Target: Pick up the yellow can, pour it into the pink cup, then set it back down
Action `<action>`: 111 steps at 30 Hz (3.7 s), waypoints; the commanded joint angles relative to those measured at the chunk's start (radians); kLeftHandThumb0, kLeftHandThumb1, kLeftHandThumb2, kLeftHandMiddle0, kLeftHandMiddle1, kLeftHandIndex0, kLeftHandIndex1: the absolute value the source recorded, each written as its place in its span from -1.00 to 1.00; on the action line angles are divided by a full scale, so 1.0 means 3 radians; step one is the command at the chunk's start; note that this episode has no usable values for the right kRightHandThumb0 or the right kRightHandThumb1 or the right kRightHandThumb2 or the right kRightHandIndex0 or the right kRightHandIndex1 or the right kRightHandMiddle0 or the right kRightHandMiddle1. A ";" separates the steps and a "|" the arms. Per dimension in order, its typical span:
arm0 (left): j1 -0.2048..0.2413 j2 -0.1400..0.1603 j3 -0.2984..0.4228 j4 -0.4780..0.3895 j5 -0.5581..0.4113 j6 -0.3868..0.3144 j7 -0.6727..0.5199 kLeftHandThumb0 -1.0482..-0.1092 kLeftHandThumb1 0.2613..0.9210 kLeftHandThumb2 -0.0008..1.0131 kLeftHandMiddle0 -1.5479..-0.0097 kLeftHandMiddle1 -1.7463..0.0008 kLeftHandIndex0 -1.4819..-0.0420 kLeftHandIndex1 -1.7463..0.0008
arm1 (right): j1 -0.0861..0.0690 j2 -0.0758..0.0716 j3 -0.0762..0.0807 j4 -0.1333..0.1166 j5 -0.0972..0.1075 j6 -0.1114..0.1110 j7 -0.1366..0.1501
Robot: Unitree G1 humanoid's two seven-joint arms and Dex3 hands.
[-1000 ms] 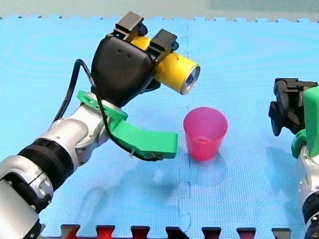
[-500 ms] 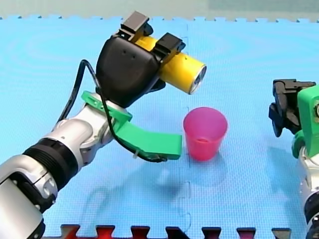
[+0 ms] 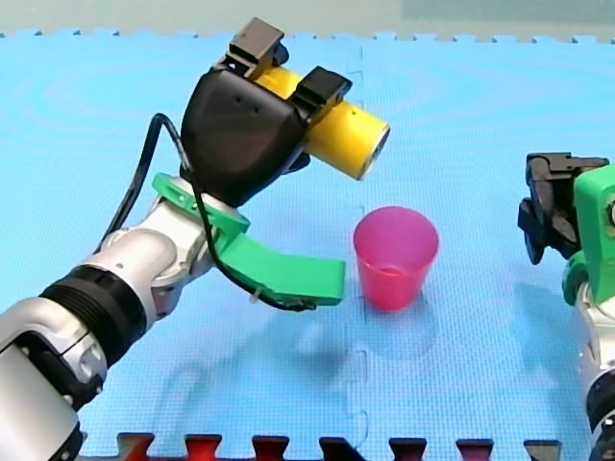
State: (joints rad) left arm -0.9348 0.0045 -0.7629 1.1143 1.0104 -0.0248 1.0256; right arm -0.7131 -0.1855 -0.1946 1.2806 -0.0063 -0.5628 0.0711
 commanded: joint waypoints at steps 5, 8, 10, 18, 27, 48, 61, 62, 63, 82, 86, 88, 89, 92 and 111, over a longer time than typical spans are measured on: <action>-0.0012 0.0026 0.0002 -0.0055 -0.0009 0.0016 -0.0009 0.44 0.87 -1.00 -0.15 -0.44 -0.48 0.52 | 0.0009 -0.0011 -0.0029 -0.0006 0.0035 0.0001 0.0026; -0.0004 0.0036 0.0002 -0.0074 -0.0009 0.0012 -0.0014 0.44 0.87 -1.00 -0.15 -0.44 -0.48 0.51 | 0.0011 -0.0007 -0.0040 -0.0011 0.0047 0.0000 0.0036; -0.0004 0.0042 0.0005 -0.0083 -0.0013 0.0003 -0.0024 0.44 0.87 -1.00 -0.15 -0.45 -0.48 0.50 | 0.0011 -0.0005 -0.0047 -0.0014 0.0057 0.0005 0.0042; 0.0003 0.0056 0.0016 -0.0079 -0.0033 -0.0035 -0.0024 0.44 0.88 -1.00 -0.14 -0.48 -0.39 0.32 | 0.0009 -0.0003 -0.0053 -0.0015 0.0075 0.0024 0.0050; 0.0029 0.0067 0.0058 -0.0094 -0.0092 -0.0156 0.0002 0.45 0.88 -1.00 -0.09 -0.60 -0.22 -0.01 | 0.0031 -0.0004 -0.0049 -0.0025 0.0071 0.0013 0.0044; 0.0329 -0.0003 0.0967 0.0239 -0.1178 -0.1778 0.0385 0.35 0.63 -1.00 -0.64 0.81 -0.64 0.99 | 0.0033 -0.0017 -0.0070 -0.0036 0.0104 0.0029 0.0092; 0.0740 -0.0181 0.1779 0.0211 -0.2429 -0.2560 -0.1414 0.37 0.57 -1.00 -0.67 0.92 -0.65 1.00 | 0.0042 -0.0037 -0.0083 -0.0035 0.0131 0.0021 0.0143; 0.0777 -0.0200 0.1859 0.0199 -0.2582 -0.2621 -0.1630 0.37 0.58 -1.00 -0.68 0.93 -0.64 1.00 | 0.0042 -0.0039 -0.0084 -0.0035 0.0132 0.0021 0.0144; 0.0802 -0.0216 0.1922 0.0186 -0.2702 -0.2651 -0.1796 0.37 0.58 -0.99 -0.68 0.93 -0.64 1.00 | 0.0041 -0.0041 -0.0085 -0.0035 0.0133 0.0021 0.0146; 0.1288 -0.0165 0.2721 -0.0153 -0.3882 -0.2209 -0.3115 0.41 0.59 -1.00 -0.71 0.97 -0.61 1.00 | 0.0057 -0.0081 -0.0094 -0.0035 0.0145 0.0027 0.0195; 0.1328 -0.0101 0.2813 -0.0124 -0.3903 -0.2089 -0.3164 0.47 0.59 -1.00 -0.71 0.97 -0.63 0.99 | 0.0066 -0.0093 -0.0080 -0.0033 0.0123 0.0010 0.0188; 0.1358 -0.0101 0.2846 -0.0152 -0.3894 -0.1979 -0.3183 0.49 0.60 -1.00 -0.71 0.98 -0.63 1.00 | 0.0071 -0.0101 -0.0072 -0.0033 0.0113 0.0002 0.0185; 0.1374 -0.0106 0.2860 -0.0174 -0.3876 -0.1935 -0.3179 0.50 0.60 -1.00 -0.71 0.98 -0.62 1.00 | 0.0072 -0.0104 -0.0069 -0.0032 0.0110 -0.0001 0.0185; 0.1414 -0.0125 0.2885 -0.0241 -0.3813 -0.1865 -0.3144 0.48 0.60 -1.00 -0.71 0.98 -0.62 1.00 | 0.0073 -0.0112 -0.0066 -0.0031 0.0108 -0.0006 0.0188; 0.1529 -0.0119 0.2967 -0.0379 -0.3559 -0.1777 -0.3056 0.41 0.59 -1.00 -0.72 0.99 -0.62 1.00 | 0.0068 -0.0161 -0.0092 0.0036 0.0112 0.0044 0.0259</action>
State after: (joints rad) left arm -0.4742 -0.0368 0.1229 1.0042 -0.0583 -0.5565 0.1080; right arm -0.6915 -0.2263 -0.2174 1.2895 0.0234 -0.5536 0.1462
